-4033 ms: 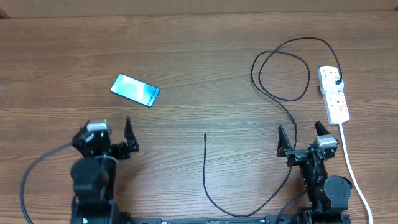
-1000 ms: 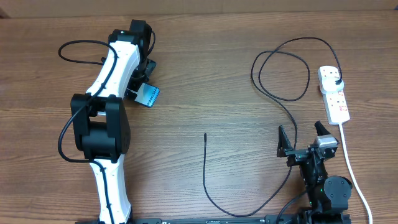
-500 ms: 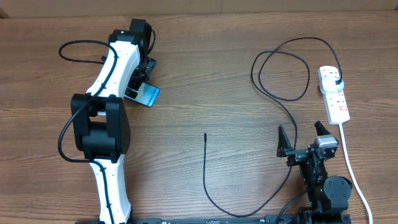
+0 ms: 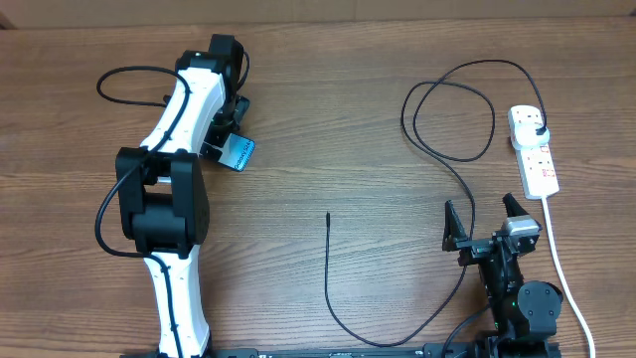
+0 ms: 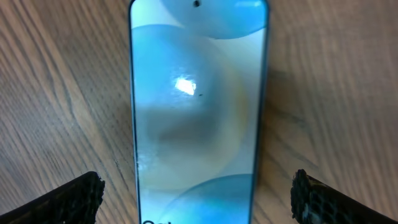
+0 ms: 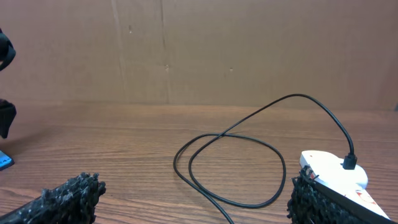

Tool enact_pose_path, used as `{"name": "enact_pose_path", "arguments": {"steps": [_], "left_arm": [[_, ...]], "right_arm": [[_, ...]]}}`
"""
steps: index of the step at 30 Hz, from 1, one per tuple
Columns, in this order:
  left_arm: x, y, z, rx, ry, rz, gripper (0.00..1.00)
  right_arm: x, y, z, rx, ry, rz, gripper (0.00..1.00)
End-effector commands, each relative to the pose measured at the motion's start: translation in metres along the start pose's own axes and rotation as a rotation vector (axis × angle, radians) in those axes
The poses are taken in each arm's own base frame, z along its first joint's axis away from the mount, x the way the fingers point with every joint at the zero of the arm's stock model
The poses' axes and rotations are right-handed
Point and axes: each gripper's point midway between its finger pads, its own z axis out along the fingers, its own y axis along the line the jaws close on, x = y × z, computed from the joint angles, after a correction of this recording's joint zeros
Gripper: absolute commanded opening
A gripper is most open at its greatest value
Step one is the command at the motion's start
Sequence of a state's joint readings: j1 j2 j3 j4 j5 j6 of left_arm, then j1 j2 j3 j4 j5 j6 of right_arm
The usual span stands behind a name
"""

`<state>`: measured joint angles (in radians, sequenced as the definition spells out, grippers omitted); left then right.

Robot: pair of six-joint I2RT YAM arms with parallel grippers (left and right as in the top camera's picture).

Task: Plug charger to phone and switch on socket
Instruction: 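Lower the left gripper onto the phone and align fingers across it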

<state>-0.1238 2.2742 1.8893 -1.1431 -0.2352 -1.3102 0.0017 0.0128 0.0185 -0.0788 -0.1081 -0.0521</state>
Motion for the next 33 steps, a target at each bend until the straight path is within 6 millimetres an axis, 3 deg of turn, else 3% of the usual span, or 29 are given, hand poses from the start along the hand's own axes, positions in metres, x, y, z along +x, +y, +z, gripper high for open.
{"name": "enact_pose_path", "arguments": {"steps": [1,22,33], "left_arm": [[0.001,0.005,0.01,-0.023,0.006,-0.037,1.0],[0.0,0.001,0.011,-0.006,0.0,-0.034,1.0],[0.005,0.002,0.026,-0.033,0.016,-0.027,1.0]], "right_arm": [[0.002,0.002,0.0,-0.009,-0.003,-0.001,1.0],[0.002,0.002,0.0,-0.009,-0.003,-0.001,1.0],[0.002,0.002,0.0,-0.009,-0.003,-0.001,1.0]]}}
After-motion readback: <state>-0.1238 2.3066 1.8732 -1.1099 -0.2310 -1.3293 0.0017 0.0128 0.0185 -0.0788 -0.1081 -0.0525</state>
